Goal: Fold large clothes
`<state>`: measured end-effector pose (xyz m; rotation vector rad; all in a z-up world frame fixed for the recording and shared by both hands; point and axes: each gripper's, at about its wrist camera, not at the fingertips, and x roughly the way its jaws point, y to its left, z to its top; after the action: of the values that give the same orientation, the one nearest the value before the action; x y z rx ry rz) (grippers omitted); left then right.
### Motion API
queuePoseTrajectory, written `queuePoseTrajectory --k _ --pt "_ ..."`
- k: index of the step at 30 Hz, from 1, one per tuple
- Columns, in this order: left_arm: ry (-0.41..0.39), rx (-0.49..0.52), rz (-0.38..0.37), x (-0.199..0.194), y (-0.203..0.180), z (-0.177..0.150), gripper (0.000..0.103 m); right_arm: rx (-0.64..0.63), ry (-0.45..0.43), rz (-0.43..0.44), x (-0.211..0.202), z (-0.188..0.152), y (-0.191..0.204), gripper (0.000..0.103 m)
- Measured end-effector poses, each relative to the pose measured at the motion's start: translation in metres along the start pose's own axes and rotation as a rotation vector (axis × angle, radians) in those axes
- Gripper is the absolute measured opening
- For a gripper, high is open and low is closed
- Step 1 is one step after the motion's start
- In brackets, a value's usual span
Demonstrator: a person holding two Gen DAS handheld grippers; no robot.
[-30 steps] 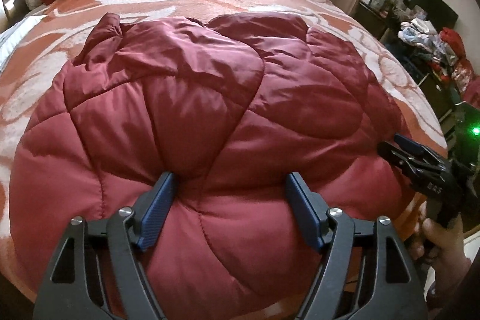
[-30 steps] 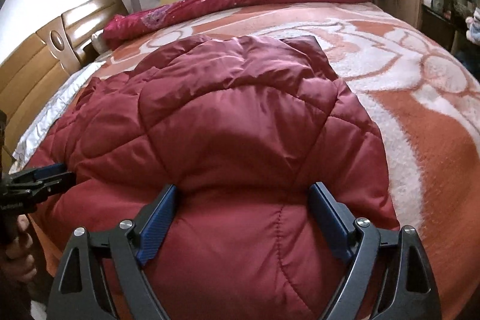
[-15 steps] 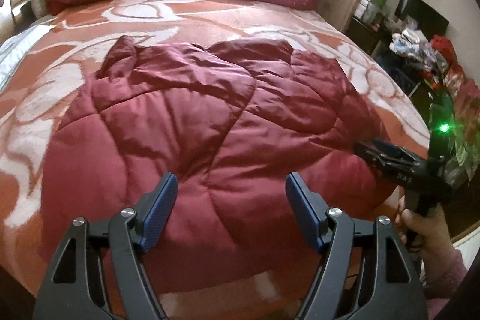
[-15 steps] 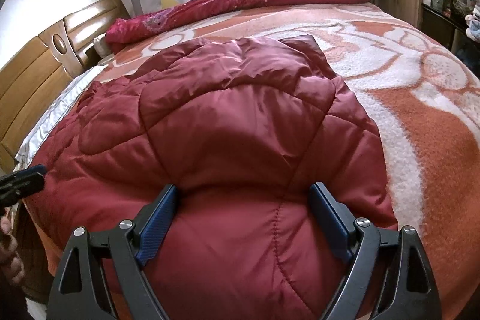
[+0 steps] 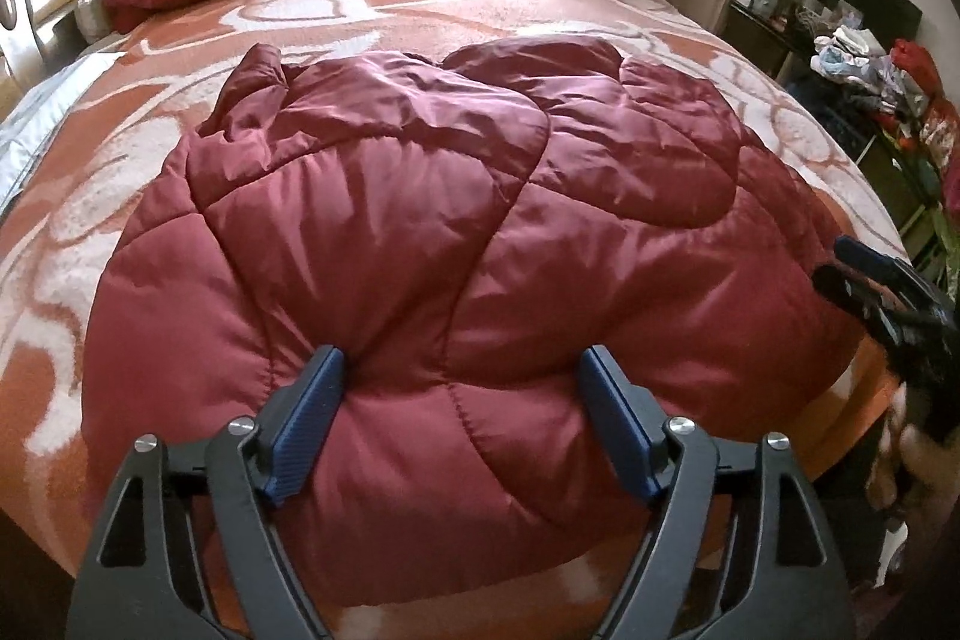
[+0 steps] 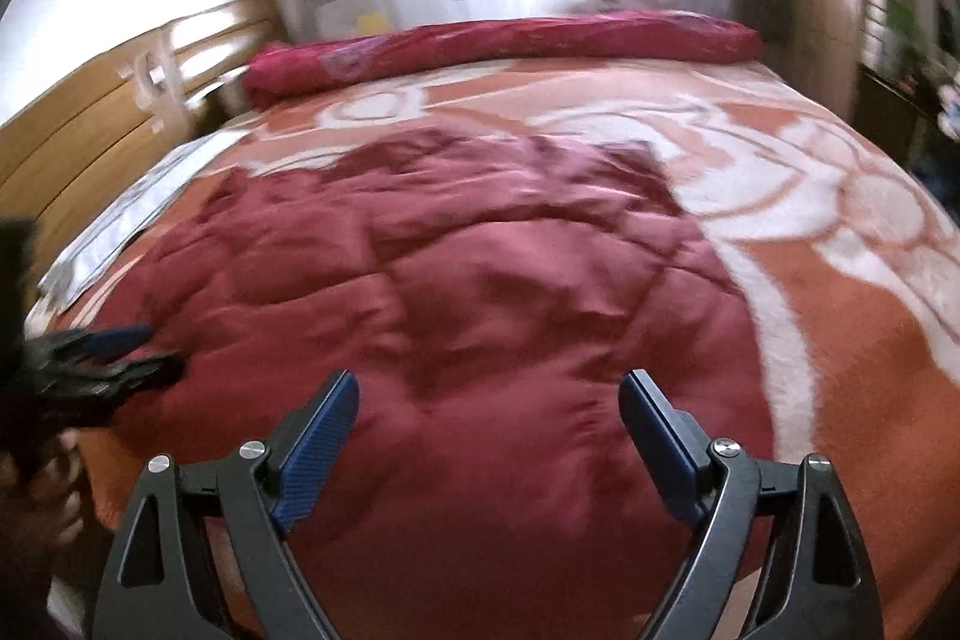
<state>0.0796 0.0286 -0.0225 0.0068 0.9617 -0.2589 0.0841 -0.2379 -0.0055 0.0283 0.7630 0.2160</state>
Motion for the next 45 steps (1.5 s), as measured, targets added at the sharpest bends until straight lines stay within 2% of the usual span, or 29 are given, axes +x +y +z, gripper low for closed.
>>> queuePoseTrajectory --k 1,4,8,11,14,19,21,23,26,32,37,45 --pt "0.001 0.004 0.002 0.000 0.000 0.001 0.081 -0.034 0.015 0.008 0.002 -0.002 0.009 0.088" --pt "0.000 0.004 -0.009 0.000 0.001 -0.002 0.081 -0.112 0.052 -0.055 0.017 -0.009 0.020 0.088" --pt "-0.006 0.011 -0.010 0.001 0.001 -0.004 0.081 -0.074 0.075 -0.075 0.027 -0.013 0.002 0.093" --pt "-0.001 0.009 -0.006 0.001 0.000 -0.004 0.081 -0.033 0.085 -0.060 0.028 -0.015 -0.010 0.093" --pt "0.008 -0.002 0.007 -0.004 -0.002 -0.001 0.081 -0.031 0.083 -0.067 0.026 -0.018 -0.010 0.093" --pt "0.034 -0.015 0.085 -0.002 -0.010 0.001 0.081 -0.004 0.081 -0.064 0.021 -0.012 -0.010 0.093" --pt "0.040 -0.001 0.127 0.001 -0.016 0.002 0.082 0.011 0.058 -0.038 0.012 -0.006 -0.008 0.093" --pt "0.044 -0.008 0.144 0.001 -0.019 0.002 0.082 0.017 0.030 0.001 0.003 0.000 -0.002 0.093" --pt "0.051 -0.017 0.155 0.001 -0.020 0.004 0.083 -0.010 0.035 0.013 0.005 0.006 0.009 0.093" --pt "0.004 -0.014 0.224 -0.012 -0.025 0.013 0.082 -0.034 0.034 0.024 0.009 0.014 0.023 0.093" --pt "0.005 -0.031 0.237 -0.001 -0.025 0.022 0.082 -0.069 0.079 -0.024 0.028 0.013 0.025 0.094" --pt "-0.008 -0.024 0.237 -0.003 -0.029 0.033 0.082 -0.022 0.112 -0.030 0.042 0.010 0.010 0.097"
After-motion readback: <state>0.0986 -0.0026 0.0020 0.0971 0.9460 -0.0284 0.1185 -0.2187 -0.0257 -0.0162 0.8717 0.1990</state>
